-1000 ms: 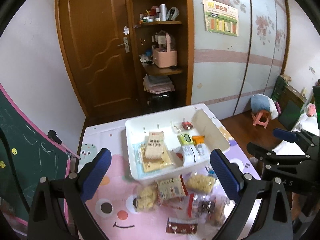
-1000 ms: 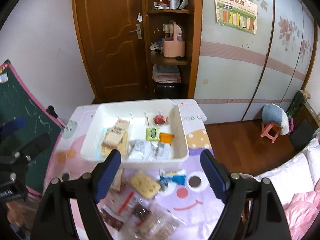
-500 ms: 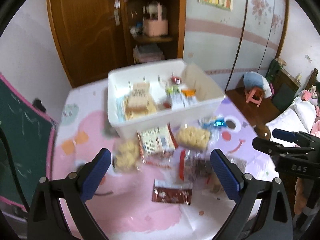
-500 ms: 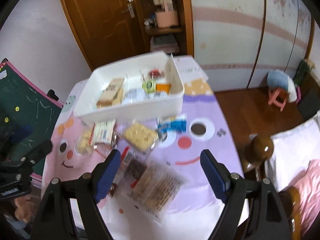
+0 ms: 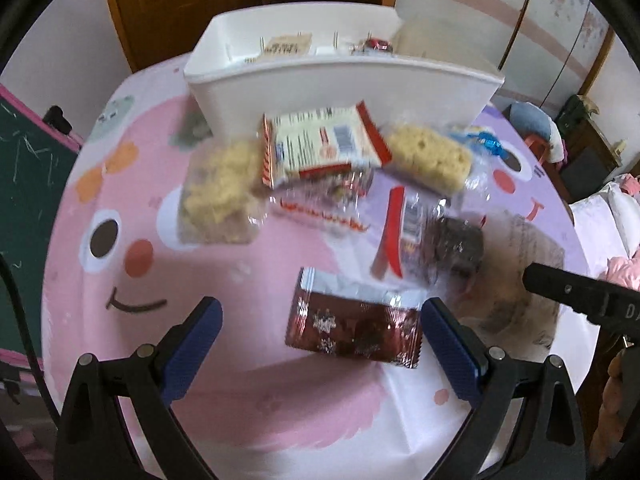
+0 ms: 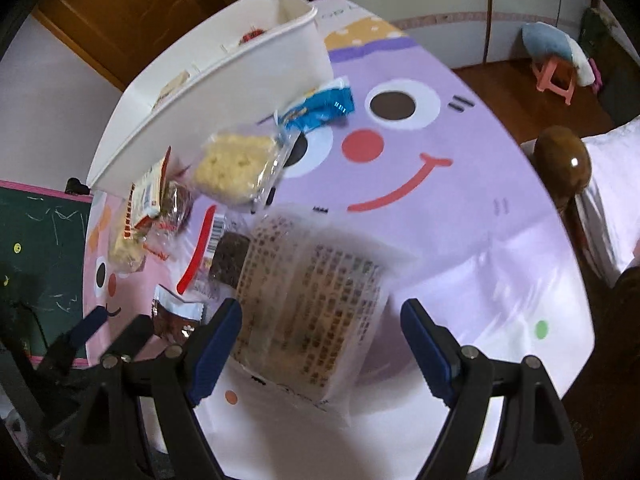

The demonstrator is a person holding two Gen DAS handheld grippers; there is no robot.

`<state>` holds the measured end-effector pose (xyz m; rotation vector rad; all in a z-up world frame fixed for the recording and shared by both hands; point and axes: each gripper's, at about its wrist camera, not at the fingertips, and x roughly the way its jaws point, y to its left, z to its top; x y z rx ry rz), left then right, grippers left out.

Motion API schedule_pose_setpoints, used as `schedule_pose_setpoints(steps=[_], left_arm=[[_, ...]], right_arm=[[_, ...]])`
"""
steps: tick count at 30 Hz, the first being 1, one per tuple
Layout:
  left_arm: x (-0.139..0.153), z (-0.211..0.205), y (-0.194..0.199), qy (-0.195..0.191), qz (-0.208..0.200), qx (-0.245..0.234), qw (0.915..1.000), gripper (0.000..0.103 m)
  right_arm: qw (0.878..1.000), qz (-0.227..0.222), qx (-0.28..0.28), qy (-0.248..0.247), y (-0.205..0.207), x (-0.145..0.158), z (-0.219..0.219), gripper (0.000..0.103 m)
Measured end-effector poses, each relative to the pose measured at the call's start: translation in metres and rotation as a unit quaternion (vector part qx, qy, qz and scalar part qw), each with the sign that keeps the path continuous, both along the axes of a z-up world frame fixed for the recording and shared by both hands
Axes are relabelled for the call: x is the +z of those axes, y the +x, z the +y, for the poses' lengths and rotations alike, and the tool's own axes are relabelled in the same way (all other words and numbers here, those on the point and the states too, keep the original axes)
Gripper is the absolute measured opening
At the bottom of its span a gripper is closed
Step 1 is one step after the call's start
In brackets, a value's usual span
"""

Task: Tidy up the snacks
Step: 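Grasp the red chocolate pack with the left tool while the right tool grasps the clear printed bag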

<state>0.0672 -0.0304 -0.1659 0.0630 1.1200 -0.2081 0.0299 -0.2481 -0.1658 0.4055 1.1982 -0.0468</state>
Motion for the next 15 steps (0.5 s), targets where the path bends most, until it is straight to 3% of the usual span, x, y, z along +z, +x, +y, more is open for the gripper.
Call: schedule_pose_setpoints(steps=[10,15], left_arm=[[-0.028,0.0,-0.002,-0.002,0.029,-0.003,0.9996,0.099],[-0.033,-0.003,-0.001,-0.005,0.04,-0.002,0.9992,0.099]], right_arm=[[0.999,-0.01,0.021,-0.034,0.01,-0.007,0.019,0.085],[1.0,-0.01,0.015,-0.016,0.007,-0.013,0.011,0.088]])
